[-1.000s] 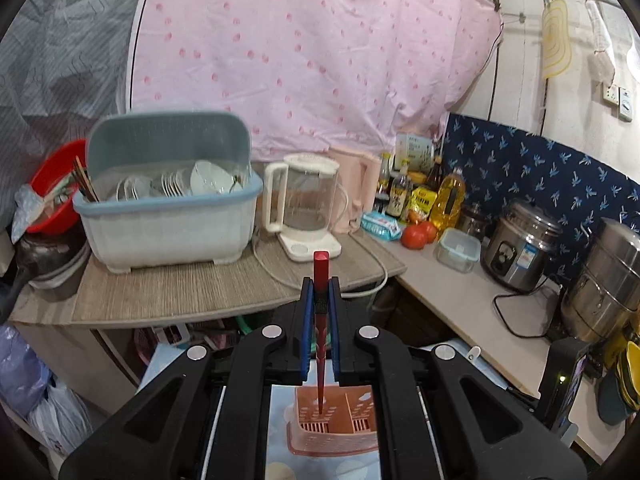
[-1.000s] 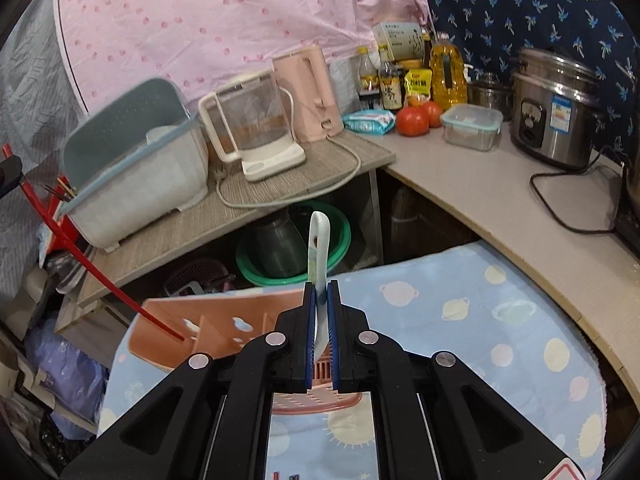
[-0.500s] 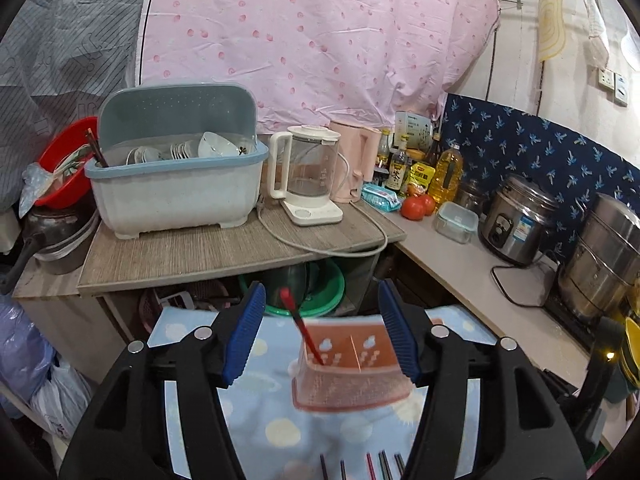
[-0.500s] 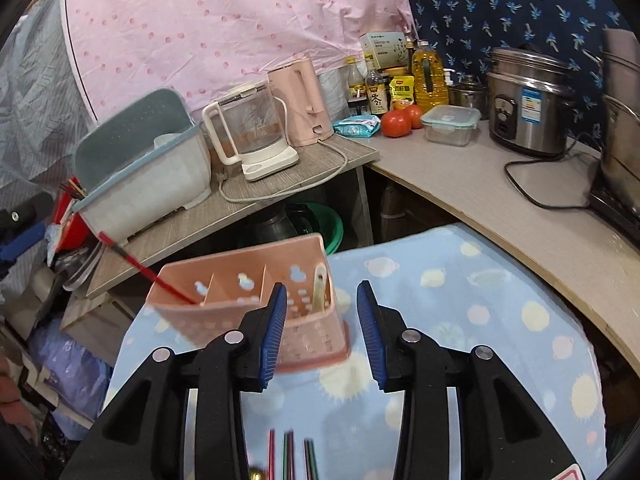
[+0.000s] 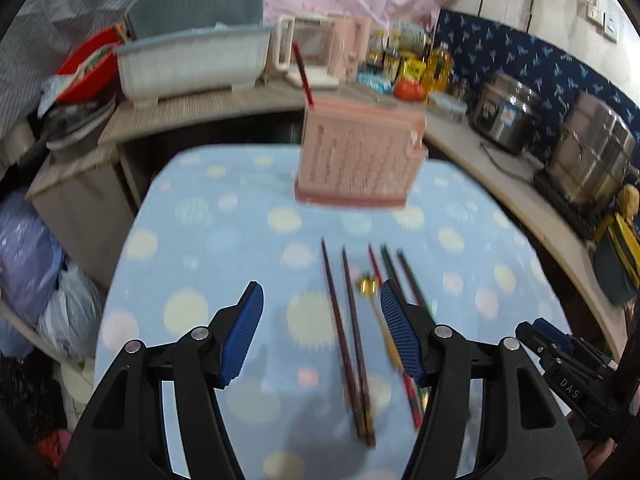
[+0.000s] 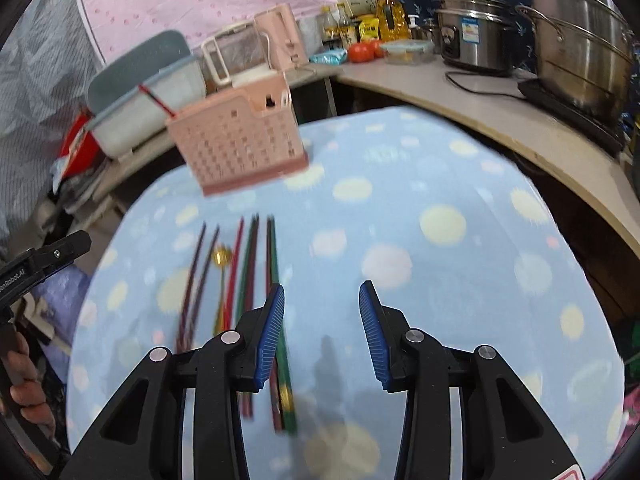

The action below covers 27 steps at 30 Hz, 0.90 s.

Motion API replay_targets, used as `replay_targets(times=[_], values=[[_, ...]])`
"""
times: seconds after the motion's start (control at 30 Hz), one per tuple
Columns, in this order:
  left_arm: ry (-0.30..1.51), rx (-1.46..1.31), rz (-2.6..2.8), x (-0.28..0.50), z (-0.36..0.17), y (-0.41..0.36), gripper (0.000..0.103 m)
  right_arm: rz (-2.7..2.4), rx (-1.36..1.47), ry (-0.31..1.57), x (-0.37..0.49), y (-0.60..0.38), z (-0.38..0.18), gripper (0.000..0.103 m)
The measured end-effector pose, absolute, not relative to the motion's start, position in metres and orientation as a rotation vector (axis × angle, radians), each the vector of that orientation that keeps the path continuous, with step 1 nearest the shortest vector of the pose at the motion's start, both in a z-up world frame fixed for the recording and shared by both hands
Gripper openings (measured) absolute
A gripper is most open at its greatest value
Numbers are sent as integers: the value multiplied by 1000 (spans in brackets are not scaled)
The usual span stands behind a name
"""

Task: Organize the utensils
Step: 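Open both tools to drop the spoon and chopstick into the basket, then grasp a green chopstick with the right tool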

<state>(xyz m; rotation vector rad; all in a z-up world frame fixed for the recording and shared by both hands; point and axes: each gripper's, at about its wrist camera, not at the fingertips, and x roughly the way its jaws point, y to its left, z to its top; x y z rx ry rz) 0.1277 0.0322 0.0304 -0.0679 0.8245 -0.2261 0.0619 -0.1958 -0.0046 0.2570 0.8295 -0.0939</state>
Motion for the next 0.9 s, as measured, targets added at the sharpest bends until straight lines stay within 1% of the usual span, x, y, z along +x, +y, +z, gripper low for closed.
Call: replay_targets(times=[0.23,0.47,0.53,0.63,0.9], values=[[923,-51,-215,81,-19,31,58,-72,216,902,20,-170,-46,38],[948,-53,-205,66,-40,28,58,-65,191,903,14,-157,-60,38],[951,-46,-208,65,-42,26,58,-66,190,904,15,-157,-63,36],[958,-39,-209,64,-47,23,58,-63,188,912,16,-157,-67,31],[975,-13,-208,68,-57,15,58,-68,179,913,21,-158,-70,26]])
